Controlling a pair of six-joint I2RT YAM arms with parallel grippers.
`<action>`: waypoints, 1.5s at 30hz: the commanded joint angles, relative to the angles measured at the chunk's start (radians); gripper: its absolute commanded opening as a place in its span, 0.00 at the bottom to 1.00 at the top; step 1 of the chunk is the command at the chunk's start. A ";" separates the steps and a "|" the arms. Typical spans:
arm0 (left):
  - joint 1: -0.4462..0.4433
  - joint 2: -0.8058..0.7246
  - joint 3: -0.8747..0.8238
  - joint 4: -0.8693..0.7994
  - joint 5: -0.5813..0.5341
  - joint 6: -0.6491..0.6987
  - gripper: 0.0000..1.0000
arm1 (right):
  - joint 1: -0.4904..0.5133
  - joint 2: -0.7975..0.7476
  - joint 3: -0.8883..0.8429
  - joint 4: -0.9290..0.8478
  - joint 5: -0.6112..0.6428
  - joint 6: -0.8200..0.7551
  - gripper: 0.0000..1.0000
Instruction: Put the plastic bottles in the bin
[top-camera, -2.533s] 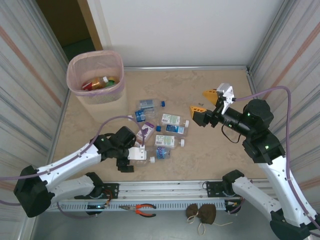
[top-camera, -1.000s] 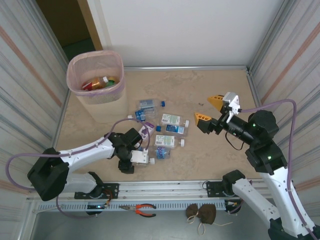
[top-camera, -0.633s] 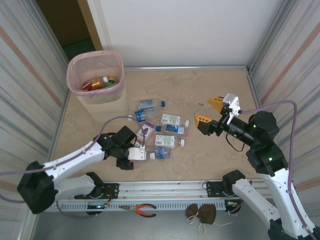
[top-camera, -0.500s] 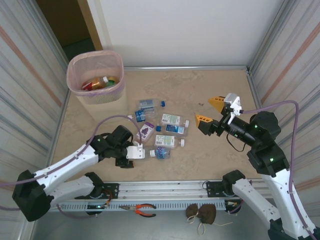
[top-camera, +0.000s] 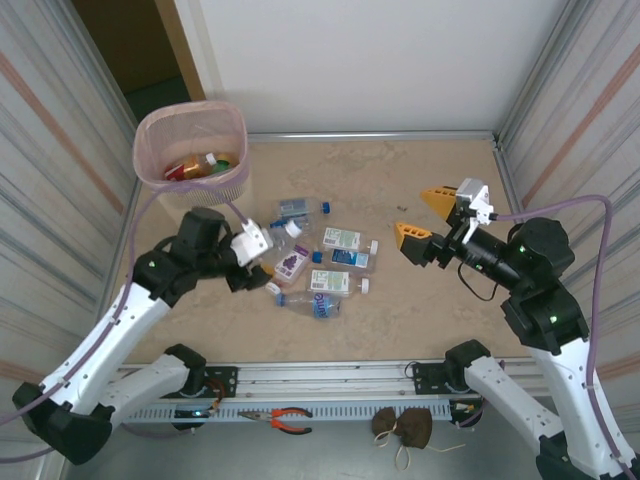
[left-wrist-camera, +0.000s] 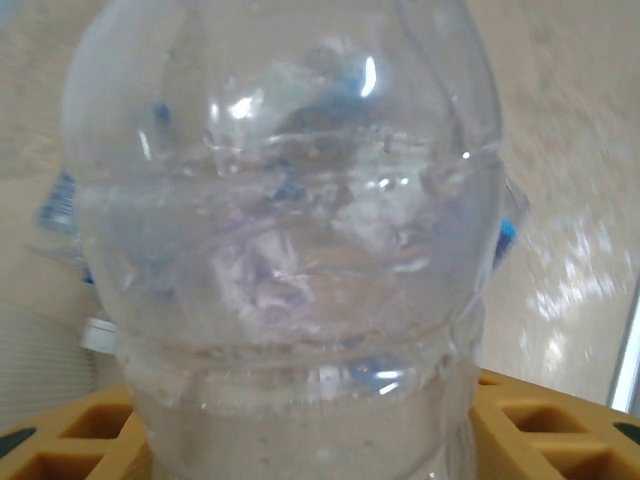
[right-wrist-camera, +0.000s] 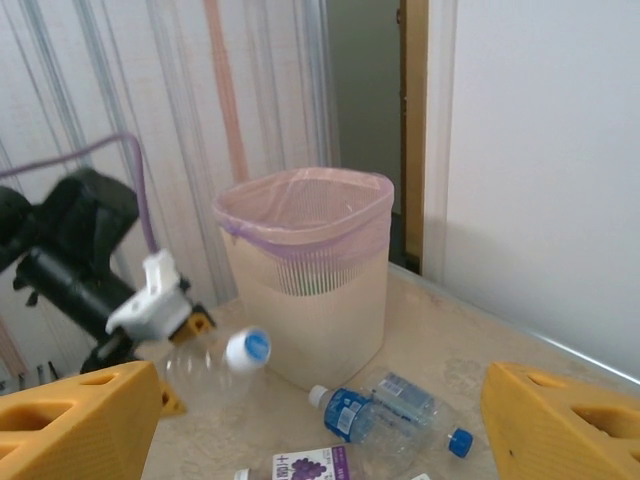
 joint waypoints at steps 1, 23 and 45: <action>0.043 0.055 0.156 -0.046 0.000 -0.164 0.55 | -0.005 0.018 0.044 -0.003 0.002 0.029 0.81; 0.417 0.546 0.945 -0.188 0.009 -0.577 0.54 | 0.080 0.090 0.102 0.009 0.041 0.033 0.78; 0.566 0.882 1.009 -0.444 -0.178 -0.554 0.57 | 0.150 0.121 0.117 -0.001 0.093 0.016 0.78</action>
